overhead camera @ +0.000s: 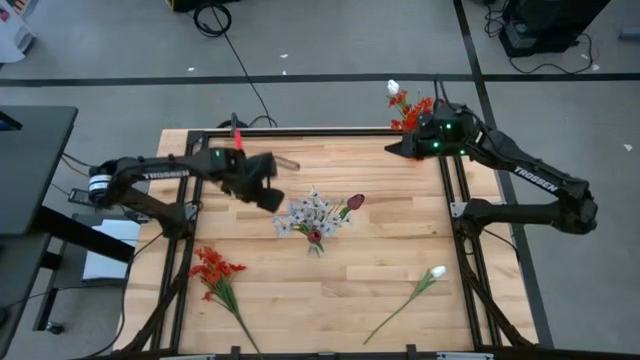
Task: Sort flowers into vase by color
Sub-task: Put the orange flowers into the red vase
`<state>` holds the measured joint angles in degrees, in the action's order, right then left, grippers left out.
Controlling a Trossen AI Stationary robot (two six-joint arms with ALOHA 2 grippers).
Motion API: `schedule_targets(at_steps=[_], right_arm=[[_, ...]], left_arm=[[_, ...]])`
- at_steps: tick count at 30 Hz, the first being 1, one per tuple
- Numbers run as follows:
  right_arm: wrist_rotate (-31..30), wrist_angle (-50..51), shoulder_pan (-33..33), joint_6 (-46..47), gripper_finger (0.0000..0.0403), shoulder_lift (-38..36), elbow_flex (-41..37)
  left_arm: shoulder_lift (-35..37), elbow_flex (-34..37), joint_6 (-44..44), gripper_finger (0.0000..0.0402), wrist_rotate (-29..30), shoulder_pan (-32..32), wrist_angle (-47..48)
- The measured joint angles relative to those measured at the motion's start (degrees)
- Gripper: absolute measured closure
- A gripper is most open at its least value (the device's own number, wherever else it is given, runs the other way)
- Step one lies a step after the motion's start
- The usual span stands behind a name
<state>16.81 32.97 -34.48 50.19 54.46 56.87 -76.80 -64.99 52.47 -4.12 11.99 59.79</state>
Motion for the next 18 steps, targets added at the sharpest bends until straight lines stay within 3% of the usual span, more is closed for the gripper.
schedule_targets(at_steps=[5,16,18], right_arm=[[1.0,3.9,2.7,-1.2,0.025,0.0,-1.5],[0.2,7.8,5.6,-4.0,0.025,0.0,-2.8],[0.2,7.8,5.6,-4.7,0.025,0.0,-2.8]], left_arm=[[-0.1,1.3,20.0,0.0225,3.4,-12.7,0.4],[-0.1,8.9,66.4,0.0225,4.7,-44.4,-4.2],[-0.2,10.2,70.2,0.0225,4.9,-48.7,-6.4]])
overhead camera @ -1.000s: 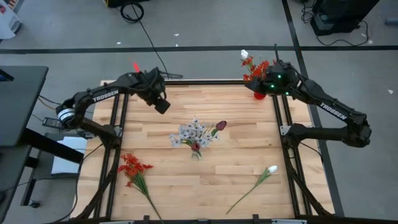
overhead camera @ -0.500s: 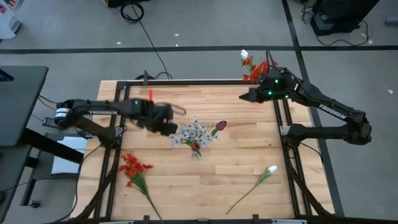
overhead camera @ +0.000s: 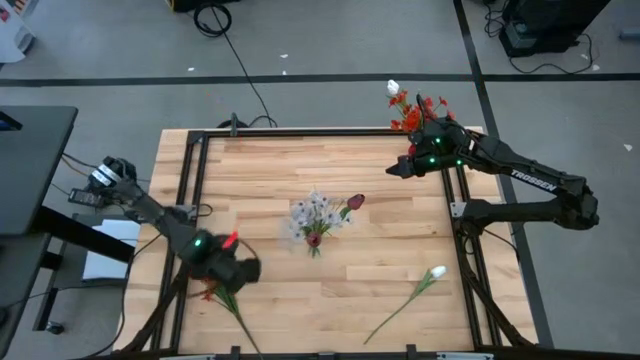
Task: Sort flowers into vase by color
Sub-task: Put the orange flowers into the red vase
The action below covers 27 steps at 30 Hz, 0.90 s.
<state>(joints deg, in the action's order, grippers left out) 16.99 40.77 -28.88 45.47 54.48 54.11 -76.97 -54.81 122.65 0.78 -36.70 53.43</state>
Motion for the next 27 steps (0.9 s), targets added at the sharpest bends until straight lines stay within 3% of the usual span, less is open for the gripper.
schedule_targets(at_steps=[8,14,27], right_arm=[[-0.9,1.3,0.1,-0.4,0.025,0.0,0.0],[-1.3,4.2,1.4,-0.2,0.025,0.0,0.0],[-5.0,4.2,4.7,2.4,0.025,0.0,0.0]], left_arm=[[-1.5,5.4,-1.4,0.0225,0.0,-5.7,-6.0],[-2.6,6.6,-0.6,0.0225,-4.2,-10.7,-7.1],[-14.3,6.6,-0.5,0.0225,-6.2,-11.4,-16.8]])
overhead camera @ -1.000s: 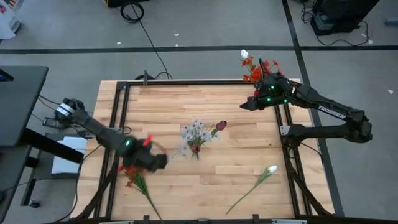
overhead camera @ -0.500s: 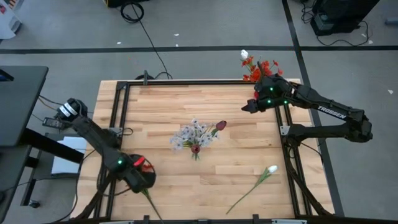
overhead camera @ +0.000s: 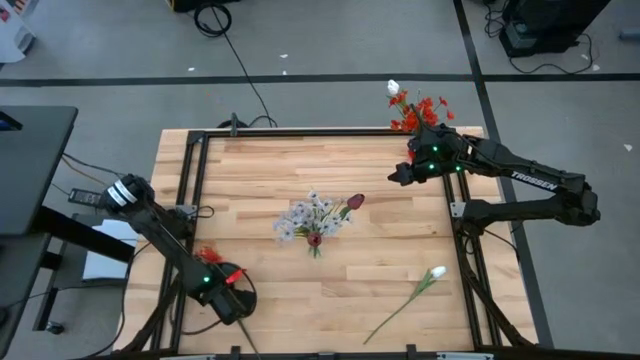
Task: Sort flowers into vase by color
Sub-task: Put the orange flowers into the red vase
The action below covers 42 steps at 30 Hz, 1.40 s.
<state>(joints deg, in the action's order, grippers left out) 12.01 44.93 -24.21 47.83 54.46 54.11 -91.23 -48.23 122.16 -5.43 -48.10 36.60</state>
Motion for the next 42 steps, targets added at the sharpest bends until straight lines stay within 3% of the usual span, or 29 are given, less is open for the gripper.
schedule_targets(at_steps=[5,17,22,31,36,42], right_arm=[[0.0,-0.3,0.2,0.0,0.025,0.0,0.0],[0.2,-1.2,0.2,1.2,0.025,0.0,0.0],[0.8,-1.3,0.9,1.9,0.025,0.0,0.0],[-0.5,-1.4,2.4,4.6,0.0252,0.0,0.0],[-2.8,-1.5,2.9,5.9,0.0252,0.0,0.0],[-6.6,-3.1,2.9,5.7,0.0252,0.4,0.0]], left_arm=[[-2.3,-0.3,-2.4,0.0234,-0.3,0.4,0.0],[0.0,0.1,-14.6,0.0376,7.8,8.7,13.7],[3.0,0.2,-19.9,0.0395,9.5,13.7,21.4],[16.5,3.2,-35.7,0.0396,13.5,28.1,24.4],[26.3,3.7,-49.3,0.0396,17.5,38.9,23.0],[33.4,3.7,-74.9,0.0396,18.1,54.6,4.6]])
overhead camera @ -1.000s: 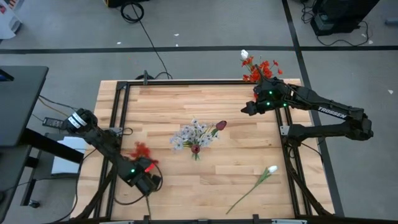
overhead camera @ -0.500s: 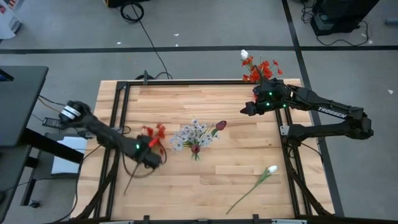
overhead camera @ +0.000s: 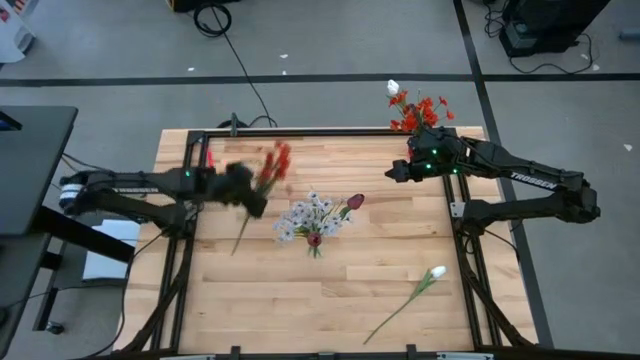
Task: Sort flowers into vase by color
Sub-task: Put the orange flowers into the red vase
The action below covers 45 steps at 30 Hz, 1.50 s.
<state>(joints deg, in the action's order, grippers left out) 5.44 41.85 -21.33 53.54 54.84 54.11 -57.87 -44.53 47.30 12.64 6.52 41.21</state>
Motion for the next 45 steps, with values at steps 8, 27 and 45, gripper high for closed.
schedule_targets(at_steps=[8,27,45], right_arm=[[-2.2,-22.0,0.0,-8.2,0.0252,3.9,0.0],[-2.5,-65.7,-1.5,-17.9,0.013,23.2,0.5],[7.7,-56.4,-9.1,-25.2,0.0255,31.3,15.6]], left_arm=[[-1.5,-0.1,-21.2,0.0396,-18.8,21.2,-34.9],[-25.5,-21.5,-30.2,0.0395,-56.3,32.7,-50.6],[-34.0,-32.0,-29.8,0.0393,-58.7,31.8,-50.3]])
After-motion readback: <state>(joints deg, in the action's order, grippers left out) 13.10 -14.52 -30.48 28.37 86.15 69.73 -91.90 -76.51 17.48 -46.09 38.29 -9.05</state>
